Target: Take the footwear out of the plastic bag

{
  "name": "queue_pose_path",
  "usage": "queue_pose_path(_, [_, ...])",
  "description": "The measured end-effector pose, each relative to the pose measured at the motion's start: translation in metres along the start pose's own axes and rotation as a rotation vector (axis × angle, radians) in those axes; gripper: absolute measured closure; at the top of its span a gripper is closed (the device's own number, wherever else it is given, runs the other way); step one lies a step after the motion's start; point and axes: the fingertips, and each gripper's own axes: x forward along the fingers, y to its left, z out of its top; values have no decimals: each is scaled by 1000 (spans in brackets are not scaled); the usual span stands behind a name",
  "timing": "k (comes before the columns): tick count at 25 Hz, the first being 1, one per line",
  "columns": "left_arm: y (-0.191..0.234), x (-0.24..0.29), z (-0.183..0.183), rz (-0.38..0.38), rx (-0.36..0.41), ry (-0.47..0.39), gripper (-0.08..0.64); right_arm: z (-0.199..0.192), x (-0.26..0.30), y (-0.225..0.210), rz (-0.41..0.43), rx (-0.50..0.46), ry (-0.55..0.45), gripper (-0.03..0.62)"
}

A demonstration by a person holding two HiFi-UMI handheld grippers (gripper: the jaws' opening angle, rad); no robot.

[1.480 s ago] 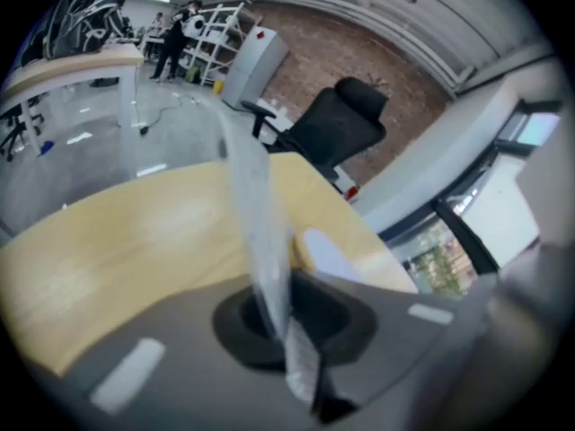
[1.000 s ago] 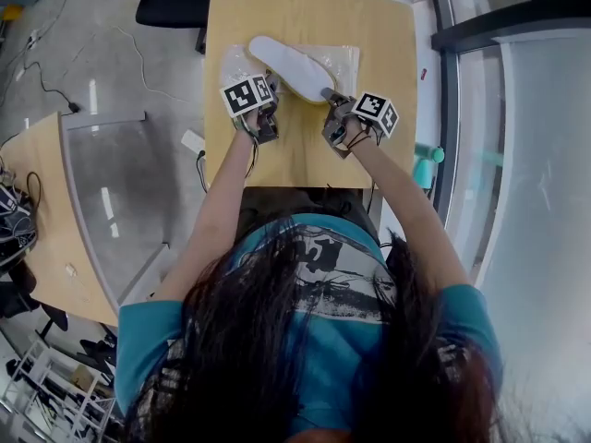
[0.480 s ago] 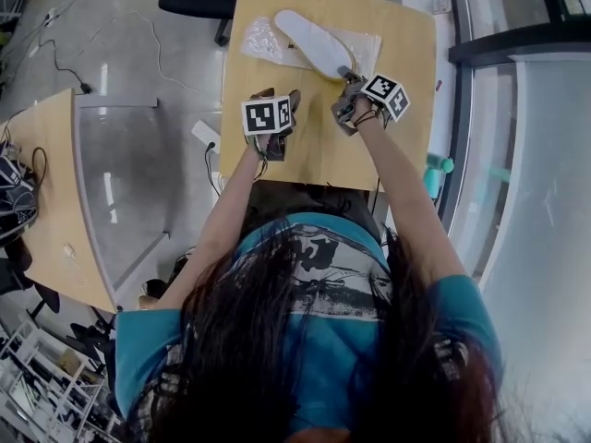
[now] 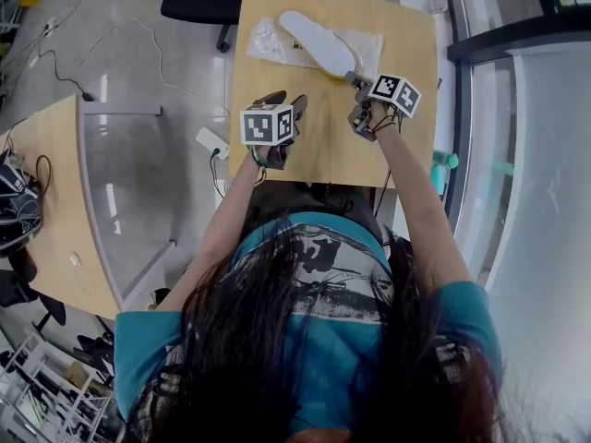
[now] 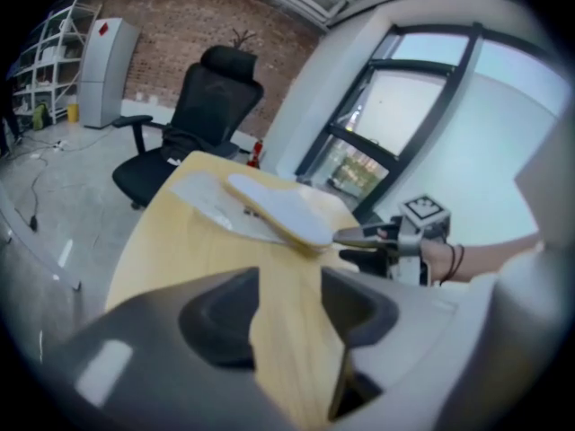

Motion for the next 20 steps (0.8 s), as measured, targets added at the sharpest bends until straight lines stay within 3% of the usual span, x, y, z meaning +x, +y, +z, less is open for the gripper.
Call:
queue_pose_path(3, [-4,-6,0,-21,41,0,358,-4,-19,6,31,-34,-22,373])
queue_pose_path(6, [-10,-11,0,-46,76,-7,399,-10,-36,32,117,-74,-56,374])
queue_pose_path(11, [-25,-23,-2,-105,162,-25,462,-28,-61,75,287,65,-120,381])
queue_pose_path(14, [-27,-28,-2,-98,205,-61,554,-44,-73,86,307,96,-140,455])
queue_pose_path(15, [-29,-30,-3,-100,208,-71,555,-51,-77,89,305,90,-143,490])
queue_pose_path(20, [-41,-42,-6,-140,191,-100,555,-75,-95,95,280,-3,-113,546])
